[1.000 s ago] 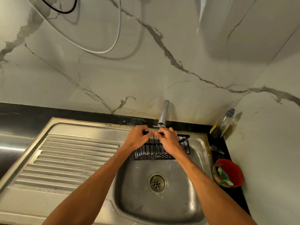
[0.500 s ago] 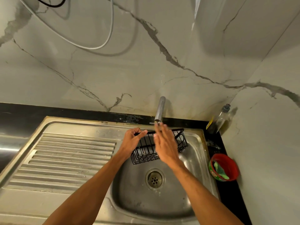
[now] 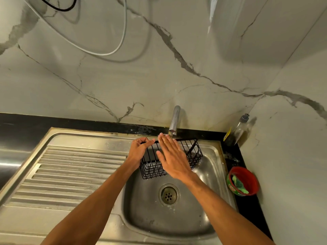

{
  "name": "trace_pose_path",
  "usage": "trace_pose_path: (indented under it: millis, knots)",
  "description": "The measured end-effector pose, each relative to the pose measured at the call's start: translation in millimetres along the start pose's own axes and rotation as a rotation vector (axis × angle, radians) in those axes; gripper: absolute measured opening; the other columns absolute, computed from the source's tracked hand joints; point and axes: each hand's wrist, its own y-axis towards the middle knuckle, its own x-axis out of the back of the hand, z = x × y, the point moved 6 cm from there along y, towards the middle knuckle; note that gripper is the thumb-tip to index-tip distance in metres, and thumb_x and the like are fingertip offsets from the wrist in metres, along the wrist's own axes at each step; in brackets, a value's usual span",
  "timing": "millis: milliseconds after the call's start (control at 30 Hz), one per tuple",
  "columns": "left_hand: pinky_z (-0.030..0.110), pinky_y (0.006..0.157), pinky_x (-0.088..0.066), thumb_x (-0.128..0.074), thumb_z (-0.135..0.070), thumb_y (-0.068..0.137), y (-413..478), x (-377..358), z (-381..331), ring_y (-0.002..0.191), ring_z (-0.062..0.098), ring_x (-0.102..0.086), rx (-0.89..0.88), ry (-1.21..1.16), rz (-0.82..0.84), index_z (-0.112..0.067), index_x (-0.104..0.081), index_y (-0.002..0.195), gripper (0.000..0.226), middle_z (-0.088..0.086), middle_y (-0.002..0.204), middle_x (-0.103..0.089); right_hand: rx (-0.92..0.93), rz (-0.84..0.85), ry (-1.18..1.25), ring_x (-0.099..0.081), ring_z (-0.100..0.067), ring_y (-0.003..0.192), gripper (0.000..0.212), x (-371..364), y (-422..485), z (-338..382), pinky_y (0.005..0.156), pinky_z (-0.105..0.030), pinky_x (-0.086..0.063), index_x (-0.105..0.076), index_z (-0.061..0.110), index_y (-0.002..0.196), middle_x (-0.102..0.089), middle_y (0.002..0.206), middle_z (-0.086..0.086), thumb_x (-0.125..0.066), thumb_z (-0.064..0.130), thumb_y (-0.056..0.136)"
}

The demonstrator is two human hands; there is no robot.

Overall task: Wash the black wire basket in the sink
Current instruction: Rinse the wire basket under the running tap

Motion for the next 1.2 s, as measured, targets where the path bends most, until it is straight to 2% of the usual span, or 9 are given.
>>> trace_pose_path:
  millis: [133, 300, 433, 533, 633, 733, 833, 1000, 1200]
  knots:
    - [0.030, 0.073, -0.037, -0.074, -0.022, 0.091, 0, 3, -4, 0.052, 0.000, -0.043, 0.029, 0.018, -0.021, -0.015, -0.055, 0.065, 0.034, -0.013, 0.050, -0.049, -0.299, -0.003, 0.077, 0.008, -0.016, 0.152, 0.058, 15, 8, -48, 0.125, -0.040, 0.001, -0.005, 0.018, 0.158, 0.002, 0.166, -0.004, -0.010, 0.045, 0.106]
    - [0.029, 0.067, -0.036, -0.073, -0.020, 0.091, 0, 9, -7, 0.053, 0.002, -0.042, 0.030, -0.047, -0.003, -0.015, -0.053, 0.064, 0.034, -0.007, 0.056, -0.049, 0.060, 0.008, -0.019, 0.011, -0.011, 0.152, 0.059, 6, -1, 1, 0.124, -0.038, 0.004, 0.001, 0.027, 0.158, 0.008, 0.165, 0.004, -0.008, 0.050, 0.105]
    - [0.029, 0.072, -0.037, -0.072, -0.024, 0.092, -7, 11, -2, 0.057, 0.003, -0.041, 0.049, -0.021, 0.027, -0.014, -0.050, 0.063, 0.038, -0.006, 0.055, -0.045, -0.338, -0.040, 0.042, 0.008, -0.017, 0.152, 0.060, 18, -13, -68, 0.125, -0.042, -0.001, -0.003, 0.025, 0.158, 0.006, 0.165, 0.001, -0.007, 0.051, 0.104]
    - [0.030, 0.070, -0.035, -0.073, -0.023, 0.091, -10, 17, 1, 0.061, 0.004, -0.042, 0.072, -0.053, 0.020, -0.014, -0.050, 0.063, 0.037, -0.004, 0.059, -0.046, -0.385, -0.069, 0.100, 0.007, -0.018, 0.152, 0.058, 18, -21, -78, 0.124, -0.039, -0.001, -0.007, 0.026, 0.158, 0.002, 0.165, 0.003, -0.016, 0.049, 0.105]
    - [0.030, 0.066, -0.033, -0.073, -0.023, 0.090, -12, 25, 6, 0.063, 0.007, -0.037, 0.098, -0.092, 0.010, -0.015, -0.048, 0.062, 0.038, -0.004, 0.060, -0.044, -0.555, -0.203, 0.561, -0.010, -0.017, 0.152, 0.064, 26, -27, -89, 0.123, -0.043, -0.016, -0.010, 0.030, 0.158, -0.007, 0.166, 0.005, -0.035, 0.051, 0.103]
    - [0.031, 0.067, -0.033, -0.074, -0.023, 0.089, -15, 29, 7, 0.064, 0.010, -0.036, 0.126, -0.130, 0.000, -0.017, -0.049, 0.062, 0.038, -0.004, 0.060, -0.043, -0.804, -0.143, 1.138, -0.019, -0.022, 0.150, 0.079, 23, -39, -89, 0.118, -0.052, -0.016, -0.021, 0.031, 0.157, -0.017, 0.165, 0.001, -0.049, 0.066, 0.092]
    - [0.030, 0.067, -0.034, -0.075, -0.023, 0.088, -16, 35, 9, 0.064, 0.011, -0.035, 0.155, -0.154, -0.028, -0.017, -0.050, 0.062, 0.036, -0.006, 0.058, -0.043, -0.816, -0.139, 1.328, -0.017, -0.024, 0.150, 0.072, 25, -43, -82, 0.119, -0.054, -0.010, -0.032, 0.030, 0.153, -0.023, 0.163, -0.002, -0.044, 0.066, 0.092]
    - [0.018, 0.045, -0.042, -0.075, -0.025, 0.085, -27, 42, 15, 0.048, 0.005, -0.040, 0.286, -0.304, -0.100, -0.011, -0.061, 0.084, 0.020, -0.006, 0.060, -0.044, -0.727, -0.207, 1.269, -0.019, -0.019, 0.149, 0.064, 26, -41, -81, 0.116, -0.043, -0.015, -0.031, 0.029, 0.153, -0.021, 0.164, 0.002, -0.039, 0.060, 0.097]
    - [0.021, 0.042, -0.047, -0.064, -0.024, 0.098, -43, 41, 38, 0.042, 0.005, -0.052, 0.446, -0.381, -0.119, -0.009, -0.060, 0.095, 0.016, -0.006, 0.054, -0.057, -0.625, -0.299, 1.017, -0.051, -0.017, 0.127, 0.051, 32, -26, -77, 0.105, -0.036, -0.043, -0.053, 0.022, 0.139, -0.057, 0.138, 0.001, -0.057, 0.048, 0.096]
